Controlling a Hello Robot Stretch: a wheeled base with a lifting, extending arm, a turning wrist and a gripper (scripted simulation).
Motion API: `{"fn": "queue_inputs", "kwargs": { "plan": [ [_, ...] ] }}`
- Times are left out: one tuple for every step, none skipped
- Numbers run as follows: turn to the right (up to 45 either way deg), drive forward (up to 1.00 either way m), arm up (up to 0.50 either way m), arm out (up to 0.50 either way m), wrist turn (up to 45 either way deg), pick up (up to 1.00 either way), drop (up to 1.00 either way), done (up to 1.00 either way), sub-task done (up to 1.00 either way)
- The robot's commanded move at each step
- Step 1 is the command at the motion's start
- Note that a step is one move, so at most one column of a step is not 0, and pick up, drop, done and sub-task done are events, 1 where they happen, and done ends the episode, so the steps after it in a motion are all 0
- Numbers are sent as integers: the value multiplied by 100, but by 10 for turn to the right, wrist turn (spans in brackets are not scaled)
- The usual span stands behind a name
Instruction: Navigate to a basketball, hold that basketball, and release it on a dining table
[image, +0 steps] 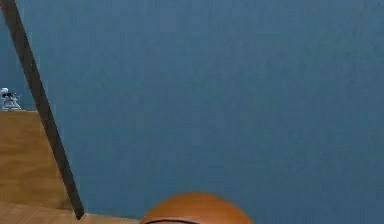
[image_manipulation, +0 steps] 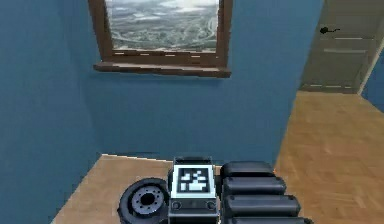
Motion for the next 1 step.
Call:
{"fn": "queue_inputs", "kwargs": {
  "plan": [
    [0, 30, 0, 0, 0, 0, 0, 0, 0]
  ]
}}
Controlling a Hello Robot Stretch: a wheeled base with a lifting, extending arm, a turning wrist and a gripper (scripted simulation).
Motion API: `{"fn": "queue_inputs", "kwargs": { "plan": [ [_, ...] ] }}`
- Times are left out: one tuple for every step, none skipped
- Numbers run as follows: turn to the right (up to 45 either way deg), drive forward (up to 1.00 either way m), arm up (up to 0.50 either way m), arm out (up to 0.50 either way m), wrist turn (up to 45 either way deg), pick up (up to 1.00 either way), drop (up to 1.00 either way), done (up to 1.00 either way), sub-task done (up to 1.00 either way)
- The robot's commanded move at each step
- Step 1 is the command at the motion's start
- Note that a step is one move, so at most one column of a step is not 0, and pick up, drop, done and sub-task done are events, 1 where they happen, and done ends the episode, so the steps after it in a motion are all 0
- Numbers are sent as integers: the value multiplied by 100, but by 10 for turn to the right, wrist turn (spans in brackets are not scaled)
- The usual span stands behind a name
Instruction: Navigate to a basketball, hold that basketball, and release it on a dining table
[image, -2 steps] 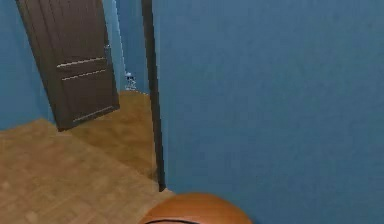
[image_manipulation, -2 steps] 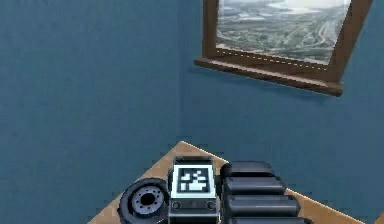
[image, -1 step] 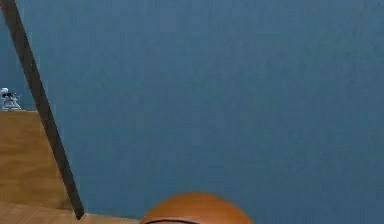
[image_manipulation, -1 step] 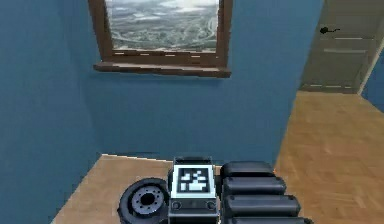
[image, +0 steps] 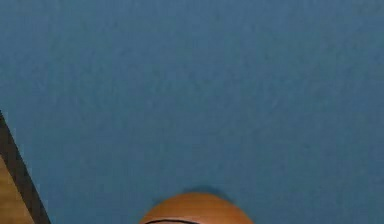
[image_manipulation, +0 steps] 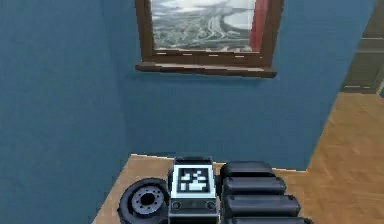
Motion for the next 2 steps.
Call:
{"fn": "queue_inputs", "kwargs": {
  "plan": [
    [-450, 0, 0, 0, 0, 0, 0, 0, 0],
    [-360, 0, 0, 0, 0, 0, 0, 0, 0]
  ]
}}
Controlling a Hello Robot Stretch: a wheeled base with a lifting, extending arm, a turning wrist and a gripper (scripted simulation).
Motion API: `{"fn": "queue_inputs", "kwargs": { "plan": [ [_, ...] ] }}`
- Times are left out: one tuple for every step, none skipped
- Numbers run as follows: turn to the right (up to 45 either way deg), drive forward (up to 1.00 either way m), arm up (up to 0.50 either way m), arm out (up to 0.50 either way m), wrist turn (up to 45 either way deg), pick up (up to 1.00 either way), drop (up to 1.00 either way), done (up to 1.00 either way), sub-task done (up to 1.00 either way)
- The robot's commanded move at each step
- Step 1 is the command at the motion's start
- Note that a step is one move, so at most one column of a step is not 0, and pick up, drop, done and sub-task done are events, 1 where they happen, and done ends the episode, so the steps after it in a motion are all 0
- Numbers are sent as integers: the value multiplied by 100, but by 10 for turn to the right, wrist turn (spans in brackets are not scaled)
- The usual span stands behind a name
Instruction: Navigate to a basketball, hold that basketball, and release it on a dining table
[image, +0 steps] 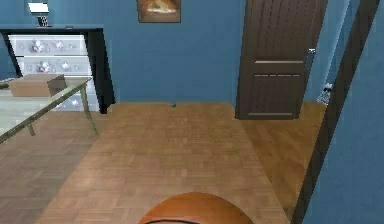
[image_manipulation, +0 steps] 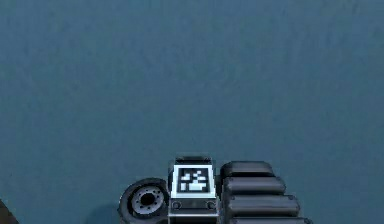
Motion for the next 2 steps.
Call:
{"fn": "queue_inputs", "kwargs": {
  "plan": [
    [0, 70, 0, 0, 0, 0, 0, 0, 0],
    [-450, 0, 0, 0, 0, 0, 0, 0, 0]
  ]
}}
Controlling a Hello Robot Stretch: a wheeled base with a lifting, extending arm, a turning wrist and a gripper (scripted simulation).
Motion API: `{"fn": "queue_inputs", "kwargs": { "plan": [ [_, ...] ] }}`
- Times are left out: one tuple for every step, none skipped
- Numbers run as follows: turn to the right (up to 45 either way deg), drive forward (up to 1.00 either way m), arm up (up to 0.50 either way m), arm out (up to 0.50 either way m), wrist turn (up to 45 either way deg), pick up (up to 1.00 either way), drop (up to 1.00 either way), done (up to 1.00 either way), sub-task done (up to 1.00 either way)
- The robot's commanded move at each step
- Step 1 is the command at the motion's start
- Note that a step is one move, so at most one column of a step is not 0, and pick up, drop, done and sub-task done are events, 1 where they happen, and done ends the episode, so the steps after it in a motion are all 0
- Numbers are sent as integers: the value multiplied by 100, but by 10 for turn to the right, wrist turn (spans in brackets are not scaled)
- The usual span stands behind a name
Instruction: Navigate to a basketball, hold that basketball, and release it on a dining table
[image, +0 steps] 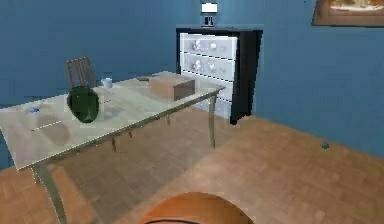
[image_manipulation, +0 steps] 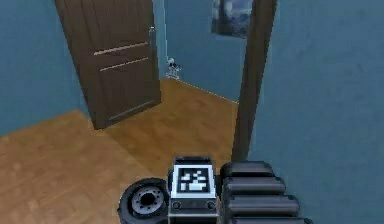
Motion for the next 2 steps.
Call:
{"fn": "queue_inputs", "kwargs": {
  "plan": [
    [-450, 0, 0, 0, 0, 0, 0, 0, 0],
    [-90, 0, 0, 0, 0, 0, 0, 0, 0]
  ]
}}
